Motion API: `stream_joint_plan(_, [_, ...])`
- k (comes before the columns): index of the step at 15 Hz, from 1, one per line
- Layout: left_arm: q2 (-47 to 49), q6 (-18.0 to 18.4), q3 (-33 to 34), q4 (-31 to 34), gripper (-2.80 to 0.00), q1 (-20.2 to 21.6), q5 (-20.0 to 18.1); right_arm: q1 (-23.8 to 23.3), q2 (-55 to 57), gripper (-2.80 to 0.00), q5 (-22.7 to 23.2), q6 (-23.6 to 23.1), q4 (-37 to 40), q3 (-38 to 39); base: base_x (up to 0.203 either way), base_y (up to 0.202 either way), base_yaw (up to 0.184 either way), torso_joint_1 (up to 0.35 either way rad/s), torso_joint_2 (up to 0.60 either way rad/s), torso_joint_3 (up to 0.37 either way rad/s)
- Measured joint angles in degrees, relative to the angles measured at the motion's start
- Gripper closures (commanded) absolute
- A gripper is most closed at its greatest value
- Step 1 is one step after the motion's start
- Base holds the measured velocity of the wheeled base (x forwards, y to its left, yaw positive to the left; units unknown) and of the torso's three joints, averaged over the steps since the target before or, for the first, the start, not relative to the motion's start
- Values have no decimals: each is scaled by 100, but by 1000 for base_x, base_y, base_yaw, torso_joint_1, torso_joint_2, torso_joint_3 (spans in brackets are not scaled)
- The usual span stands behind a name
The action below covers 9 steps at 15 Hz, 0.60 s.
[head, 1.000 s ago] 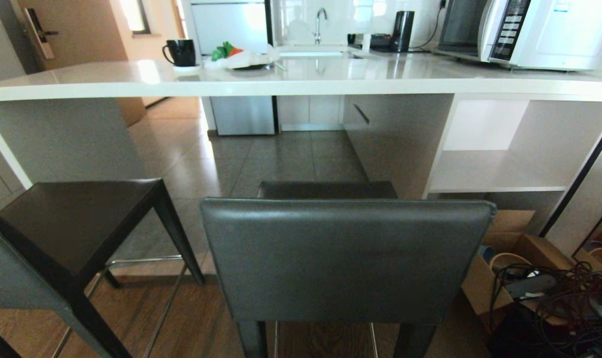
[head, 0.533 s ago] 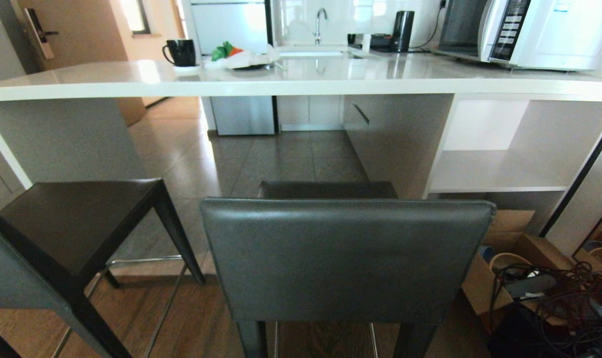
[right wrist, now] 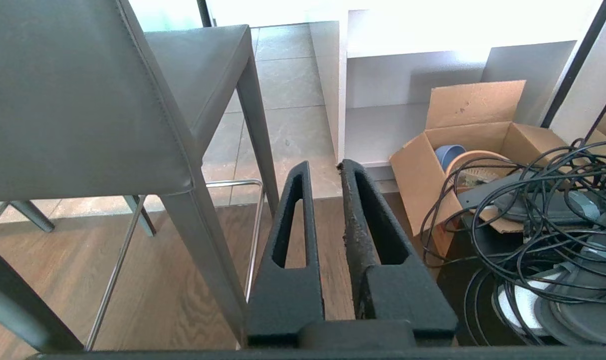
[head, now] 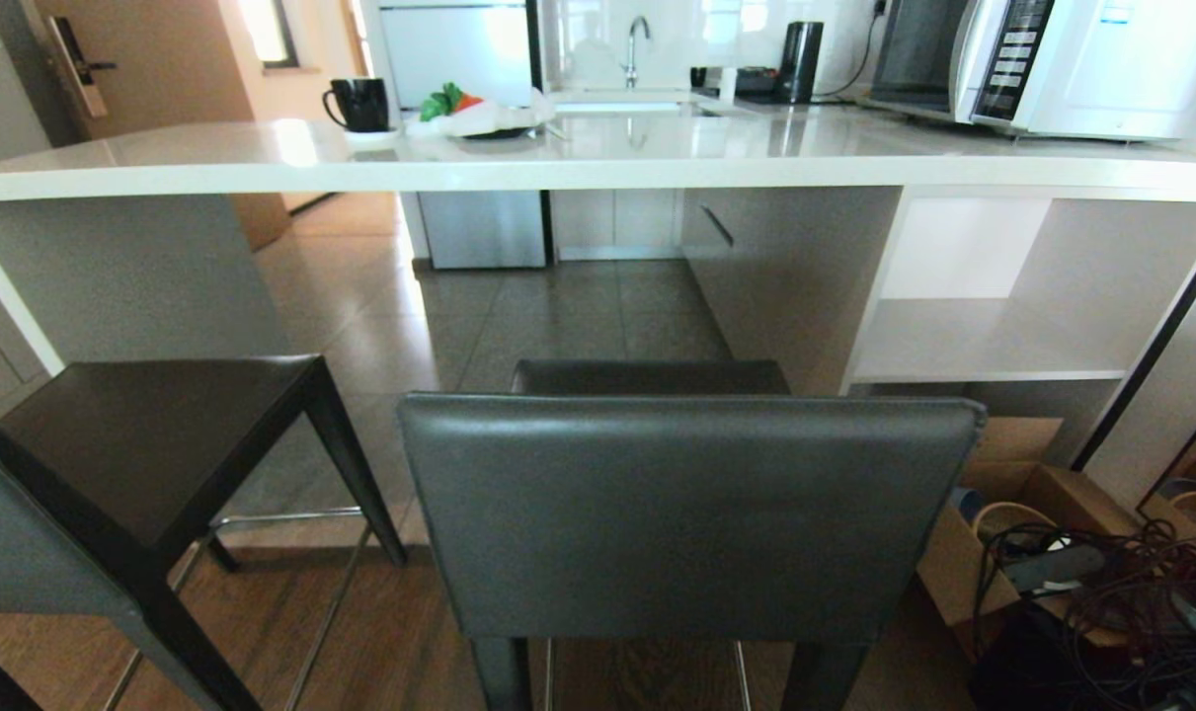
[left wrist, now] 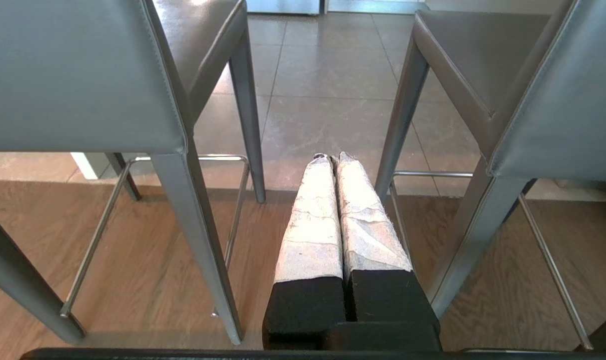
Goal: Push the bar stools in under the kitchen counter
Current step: Push the gray chair back under the dining table
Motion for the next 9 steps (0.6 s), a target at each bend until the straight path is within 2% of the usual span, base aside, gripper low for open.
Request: stream_joint_plan(9, [0,1,7,-8,0,0,-2,0,0,0,5,-7,0,0,0,0,0,0,0,0])
